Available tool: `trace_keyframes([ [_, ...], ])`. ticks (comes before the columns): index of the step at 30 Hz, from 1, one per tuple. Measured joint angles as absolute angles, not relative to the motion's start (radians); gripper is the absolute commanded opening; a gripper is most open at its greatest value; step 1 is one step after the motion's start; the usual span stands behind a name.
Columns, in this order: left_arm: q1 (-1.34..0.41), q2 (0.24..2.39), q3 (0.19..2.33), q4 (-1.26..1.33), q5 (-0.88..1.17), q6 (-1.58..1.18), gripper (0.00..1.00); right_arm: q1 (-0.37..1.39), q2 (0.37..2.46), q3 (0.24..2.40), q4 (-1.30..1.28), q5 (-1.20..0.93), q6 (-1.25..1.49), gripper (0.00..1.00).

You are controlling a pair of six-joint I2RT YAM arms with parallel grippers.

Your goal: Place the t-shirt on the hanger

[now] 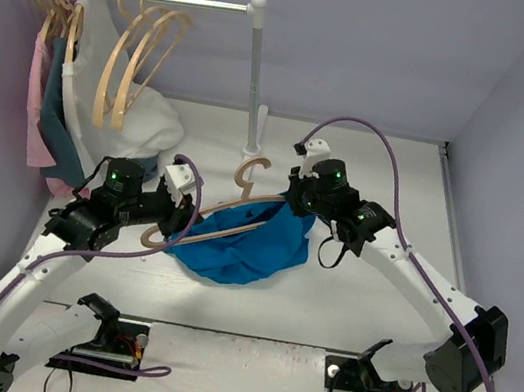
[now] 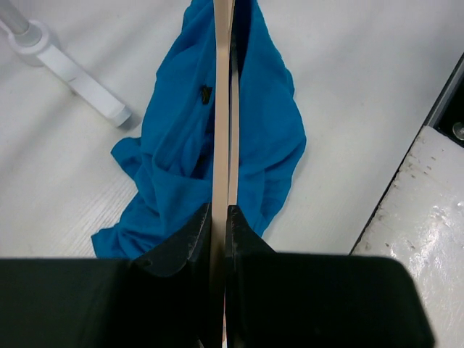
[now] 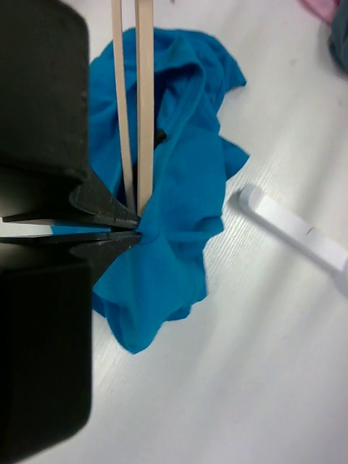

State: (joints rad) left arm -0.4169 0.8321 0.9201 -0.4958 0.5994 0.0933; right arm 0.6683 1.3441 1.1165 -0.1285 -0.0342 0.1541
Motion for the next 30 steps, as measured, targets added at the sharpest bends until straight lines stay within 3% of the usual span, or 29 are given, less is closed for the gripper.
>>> trace_keyframes([
  [13,-0.505,0.870,0.795,-0.135,0.549,-0.072,0.00,0.755,1.308,1.227,-0.149,-0.035,0.125,0.00],
  [30,-0.557,0.981,0.788,0.199,0.595,-0.176,0.00,0.773,1.235,1.311,-0.183,-0.086,0.058,0.01],
])
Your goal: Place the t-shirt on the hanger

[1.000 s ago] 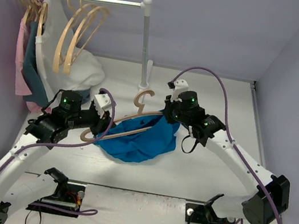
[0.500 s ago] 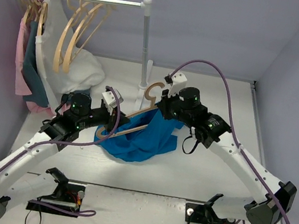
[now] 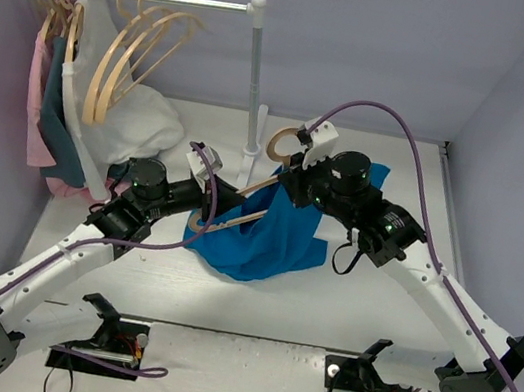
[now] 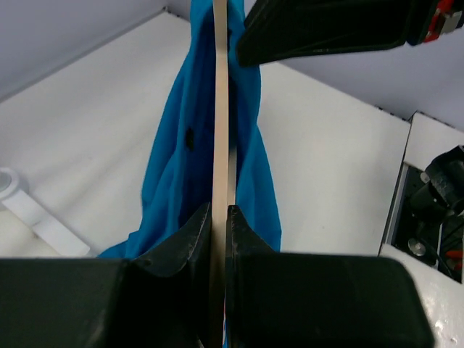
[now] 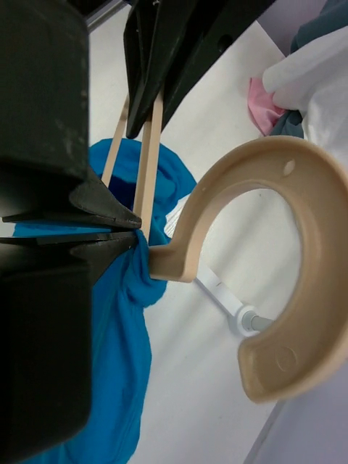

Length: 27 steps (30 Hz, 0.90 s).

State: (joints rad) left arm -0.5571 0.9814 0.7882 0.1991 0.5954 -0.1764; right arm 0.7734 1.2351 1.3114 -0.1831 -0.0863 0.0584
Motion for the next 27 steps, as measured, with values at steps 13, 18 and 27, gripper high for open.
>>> trace_keyframes([
  [13,-0.559,1.023,0.646,0.464,0.638,-0.272,0.00,0.774,1.191,1.311,-0.224,-0.078,0.037,0.34],
  [18,-0.562,1.031,0.604,0.535,0.637,-0.298,0.00,0.758,1.176,1.323,-0.287,-0.056,0.014,0.46],
  [27,-0.556,1.051,0.591,0.594,0.686,-0.300,0.00,0.574,1.124,1.339,-0.400,-0.101,-0.149,0.64],
])
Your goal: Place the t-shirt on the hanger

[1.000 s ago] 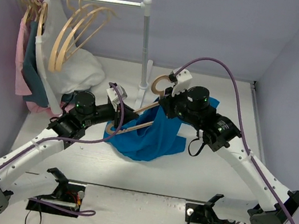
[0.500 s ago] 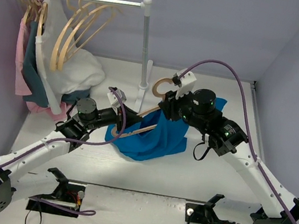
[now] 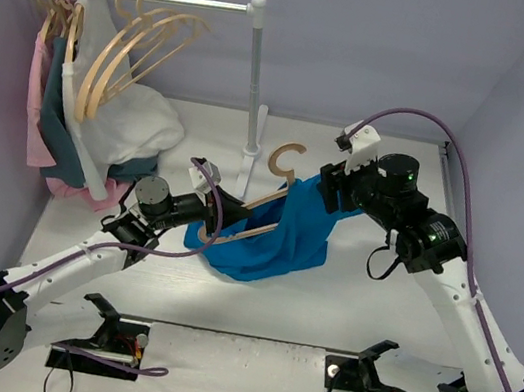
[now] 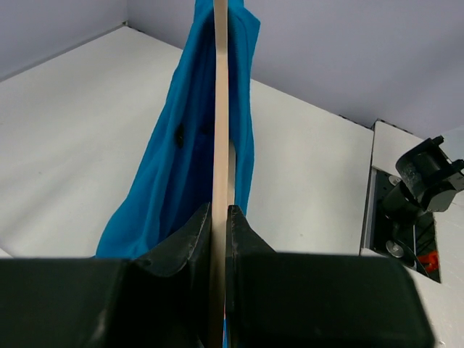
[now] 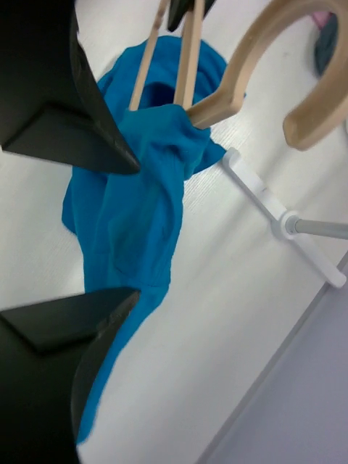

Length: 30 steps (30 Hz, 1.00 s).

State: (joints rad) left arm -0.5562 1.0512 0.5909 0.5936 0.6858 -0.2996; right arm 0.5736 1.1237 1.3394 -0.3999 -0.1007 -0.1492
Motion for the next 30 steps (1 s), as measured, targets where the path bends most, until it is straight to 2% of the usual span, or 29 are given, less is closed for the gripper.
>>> trace_keyframes([
  [4,-0.536,1.052,0.591,0.596,0.735,-0.291,0.00,0.552,1.102,1.345,-0.437,-0.159,-0.256,0.70],
  [11,-0.508,1.073,0.635,0.537,0.820,-0.242,0.00,0.468,1.145,1.411,-0.516,-0.343,-0.404,0.73],
  [19,-0.488,1.109,0.768,0.439,0.922,-0.162,0.00,0.453,1.242,1.430,-0.583,-0.467,-0.503,0.73],
  [30,-0.474,1.184,0.890,0.301,1.023,-0.059,0.00,0.452,1.273,1.430,-0.607,-0.543,-0.546,0.51],
])
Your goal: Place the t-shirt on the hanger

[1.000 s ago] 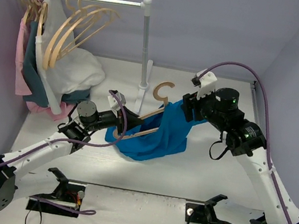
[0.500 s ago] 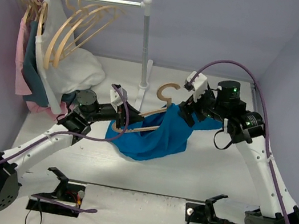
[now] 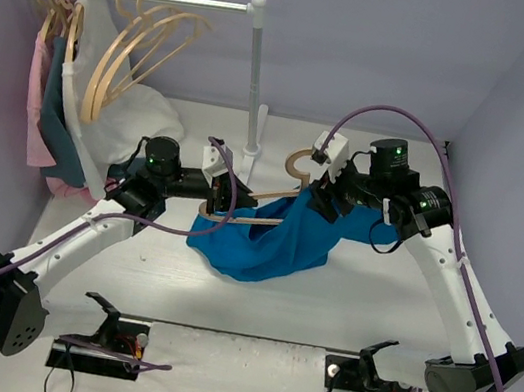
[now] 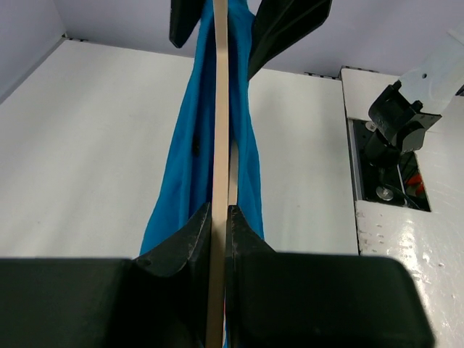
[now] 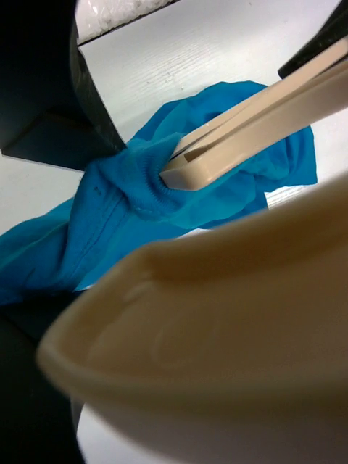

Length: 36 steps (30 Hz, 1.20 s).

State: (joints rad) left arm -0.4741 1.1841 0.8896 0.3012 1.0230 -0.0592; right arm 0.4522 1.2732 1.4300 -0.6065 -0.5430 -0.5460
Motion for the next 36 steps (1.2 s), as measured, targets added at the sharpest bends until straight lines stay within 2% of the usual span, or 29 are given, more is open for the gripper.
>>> trace_keyframes([
  [2,-0.464,1.194,0.906,0.286,1.038,-0.049,0.00,0.452,1.273,1.430,-0.608,-0.556,-0.550,0.48],
  [4,-0.451,1.206,0.921,0.278,1.057,-0.040,0.00,0.452,1.273,1.430,-0.608,-0.569,-0.554,0.39],
  [8,-0.431,1.230,0.947,0.263,1.103,-0.010,0.00,0.452,1.272,1.428,-0.608,-0.584,-0.562,0.28],
  [10,-0.427,1.241,0.958,0.256,1.119,0.005,0.00,0.452,1.270,1.424,-0.610,-0.591,-0.566,0.18],
  [12,-0.422,1.252,0.969,0.250,1.131,0.018,0.00,0.452,1.265,1.418,-0.614,-0.607,-0.574,0.02],
  [13,-0.418,1.258,0.974,0.249,1.134,0.027,0.00,0.452,1.261,1.414,-0.619,-0.623,-0.582,0.00],
  [15,-0.410,1.270,0.985,0.239,1.152,0.040,0.11,0.453,1.249,1.398,-0.627,-0.650,-0.610,0.00],
  [18,-0.404,1.275,0.993,0.234,1.149,0.047,0.39,0.453,1.241,1.388,-0.638,-0.675,-0.627,0.00],
  [19,-0.404,1.275,1.000,0.233,1.139,0.048,0.41,0.454,1.240,1.385,-0.641,-0.683,-0.627,0.00],
  [22,-0.392,1.267,1.032,0.221,1.100,0.044,0.56,0.458,1.240,1.384,-0.645,-0.683,-0.627,0.00],
  [28,-0.386,1.151,1.062,0.137,0.862,0.030,0.58,0.458,1.240,1.385,-0.648,-0.685,-0.626,0.00],
  [33,-0.409,1.035,1.084,0.028,0.562,-0.111,0.58,0.458,1.242,1.407,-0.649,-0.684,-0.623,0.00],
  [36,-0.496,0.981,1.073,-0.041,0.348,-0.205,0.58,0.458,1.244,1.422,-0.649,-0.677,-0.618,0.00],
])
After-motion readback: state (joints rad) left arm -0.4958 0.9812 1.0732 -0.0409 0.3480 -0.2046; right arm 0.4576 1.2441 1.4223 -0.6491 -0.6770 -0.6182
